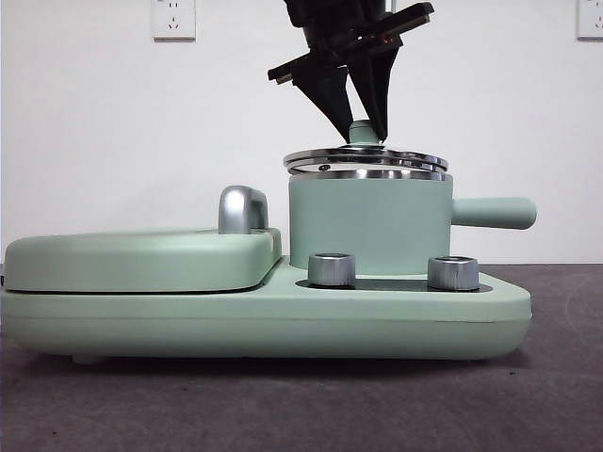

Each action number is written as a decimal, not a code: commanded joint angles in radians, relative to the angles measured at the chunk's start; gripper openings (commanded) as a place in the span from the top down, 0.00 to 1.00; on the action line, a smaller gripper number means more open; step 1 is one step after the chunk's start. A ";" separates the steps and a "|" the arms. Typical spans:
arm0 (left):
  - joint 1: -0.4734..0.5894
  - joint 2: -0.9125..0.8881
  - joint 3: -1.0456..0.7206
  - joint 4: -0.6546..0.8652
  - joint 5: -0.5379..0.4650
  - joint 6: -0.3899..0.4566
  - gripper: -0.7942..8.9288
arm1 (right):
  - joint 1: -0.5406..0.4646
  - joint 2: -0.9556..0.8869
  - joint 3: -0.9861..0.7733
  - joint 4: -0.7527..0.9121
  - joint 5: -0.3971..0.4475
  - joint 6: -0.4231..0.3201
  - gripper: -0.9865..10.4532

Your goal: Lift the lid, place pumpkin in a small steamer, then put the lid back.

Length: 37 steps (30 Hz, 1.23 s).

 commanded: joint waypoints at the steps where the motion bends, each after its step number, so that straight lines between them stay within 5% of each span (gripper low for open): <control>1: -0.009 0.024 0.032 0.033 0.001 0.017 0.90 | 0.006 0.002 0.010 -0.080 0.004 0.012 0.44; 37: -0.018 0.063 0.033 -0.024 -0.041 -0.048 0.90 | 0.006 0.002 0.010 -0.080 0.004 0.032 0.44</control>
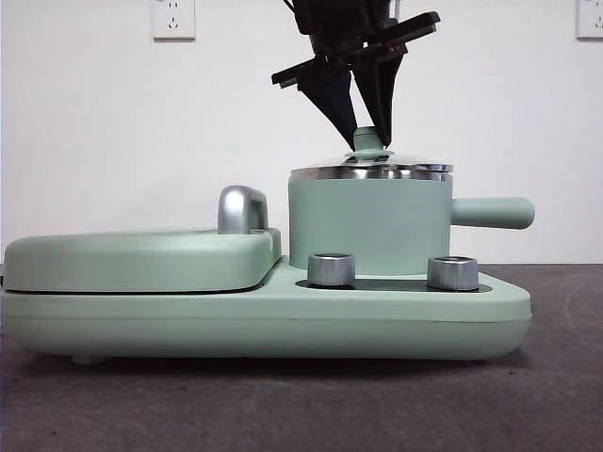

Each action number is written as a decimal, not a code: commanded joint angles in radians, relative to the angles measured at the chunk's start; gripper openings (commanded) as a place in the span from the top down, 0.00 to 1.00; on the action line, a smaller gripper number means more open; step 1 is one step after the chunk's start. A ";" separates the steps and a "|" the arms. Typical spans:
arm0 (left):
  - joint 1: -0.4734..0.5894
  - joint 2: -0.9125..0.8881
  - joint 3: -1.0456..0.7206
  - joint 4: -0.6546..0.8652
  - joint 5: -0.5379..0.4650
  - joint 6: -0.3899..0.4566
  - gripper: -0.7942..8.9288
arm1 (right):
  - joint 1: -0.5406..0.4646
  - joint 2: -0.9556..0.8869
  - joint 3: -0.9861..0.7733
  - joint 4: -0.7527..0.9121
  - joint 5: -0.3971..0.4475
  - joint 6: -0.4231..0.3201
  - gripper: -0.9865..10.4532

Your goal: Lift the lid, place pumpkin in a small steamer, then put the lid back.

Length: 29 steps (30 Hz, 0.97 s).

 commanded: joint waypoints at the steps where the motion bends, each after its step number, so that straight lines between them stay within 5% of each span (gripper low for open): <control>1: -0.010 0.045 0.026 -0.033 -0.019 -0.018 0.90 | 0.006 0.002 0.010 -0.080 0.004 0.012 0.44; 29: 0.022 0.017 0.039 -0.045 0.089 -0.032 0.90 | 0.006 0.002 0.010 -0.080 0.003 0.012 0.44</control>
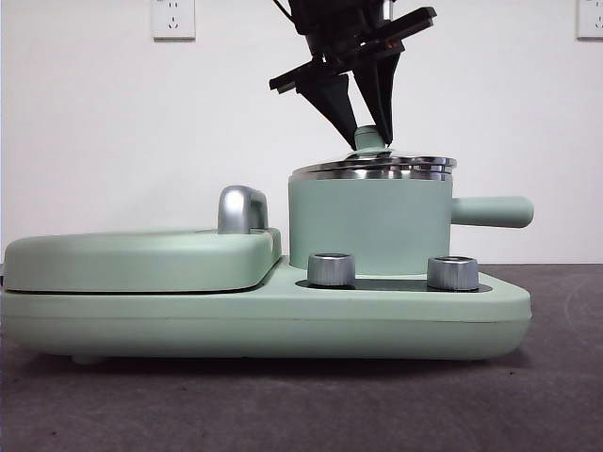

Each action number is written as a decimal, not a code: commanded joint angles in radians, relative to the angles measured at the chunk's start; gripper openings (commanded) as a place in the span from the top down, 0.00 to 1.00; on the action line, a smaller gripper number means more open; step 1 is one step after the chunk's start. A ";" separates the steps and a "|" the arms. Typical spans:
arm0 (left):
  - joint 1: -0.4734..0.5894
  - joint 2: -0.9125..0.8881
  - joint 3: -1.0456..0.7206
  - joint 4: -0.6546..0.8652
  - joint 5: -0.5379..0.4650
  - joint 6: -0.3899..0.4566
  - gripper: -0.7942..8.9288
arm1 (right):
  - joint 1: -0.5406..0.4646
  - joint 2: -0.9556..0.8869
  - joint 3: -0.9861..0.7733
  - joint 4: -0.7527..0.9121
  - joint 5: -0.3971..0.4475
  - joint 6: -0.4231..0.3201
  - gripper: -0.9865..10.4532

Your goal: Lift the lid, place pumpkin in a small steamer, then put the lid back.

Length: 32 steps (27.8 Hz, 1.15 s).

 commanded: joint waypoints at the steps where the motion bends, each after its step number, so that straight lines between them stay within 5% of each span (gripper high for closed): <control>1: 0.003 0.014 0.033 -0.035 0.008 -0.003 0.90 | 0.006 0.002 0.010 -0.080 0.004 0.011 0.44; 9: -0.019 0.013 0.033 -0.035 -0.097 0.014 0.90 | 0.006 0.002 0.010 -0.080 0.005 0.011 0.44; 32: -0.041 0.050 0.031 -0.035 -0.067 0.014 0.90 | 0.006 0.002 0.010 -0.080 0.000 0.012 0.44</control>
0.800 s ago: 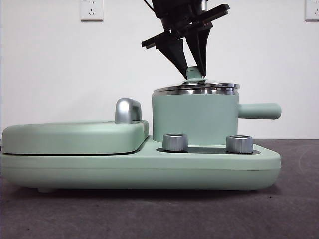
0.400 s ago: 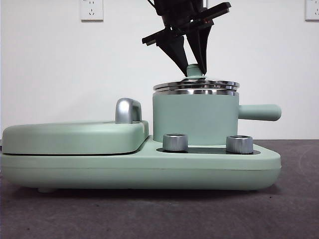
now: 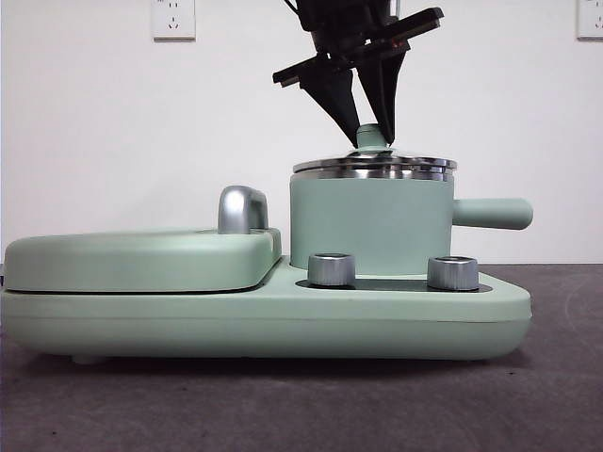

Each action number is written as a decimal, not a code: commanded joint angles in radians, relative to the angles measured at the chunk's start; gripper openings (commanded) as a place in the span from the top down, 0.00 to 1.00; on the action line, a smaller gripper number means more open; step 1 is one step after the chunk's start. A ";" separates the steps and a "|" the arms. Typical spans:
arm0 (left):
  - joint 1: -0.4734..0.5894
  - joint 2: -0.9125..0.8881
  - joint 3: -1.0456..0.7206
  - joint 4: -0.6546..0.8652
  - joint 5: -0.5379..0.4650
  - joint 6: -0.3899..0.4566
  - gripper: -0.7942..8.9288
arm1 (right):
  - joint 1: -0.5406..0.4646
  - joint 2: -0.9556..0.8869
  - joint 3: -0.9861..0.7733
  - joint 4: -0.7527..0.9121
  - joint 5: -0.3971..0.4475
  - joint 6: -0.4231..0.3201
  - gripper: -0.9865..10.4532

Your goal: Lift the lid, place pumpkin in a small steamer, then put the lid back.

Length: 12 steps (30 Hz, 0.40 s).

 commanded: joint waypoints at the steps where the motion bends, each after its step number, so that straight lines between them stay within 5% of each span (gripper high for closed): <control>1: -0.016 0.039 0.007 -0.035 0.002 0.011 0.90 | 0.006 0.002 0.010 -0.080 0.001 0.011 0.44; 12: -0.027 0.040 0.007 -0.038 -0.059 0.006 0.90 | 0.006 0.002 0.010 -0.080 0.001 0.011 0.44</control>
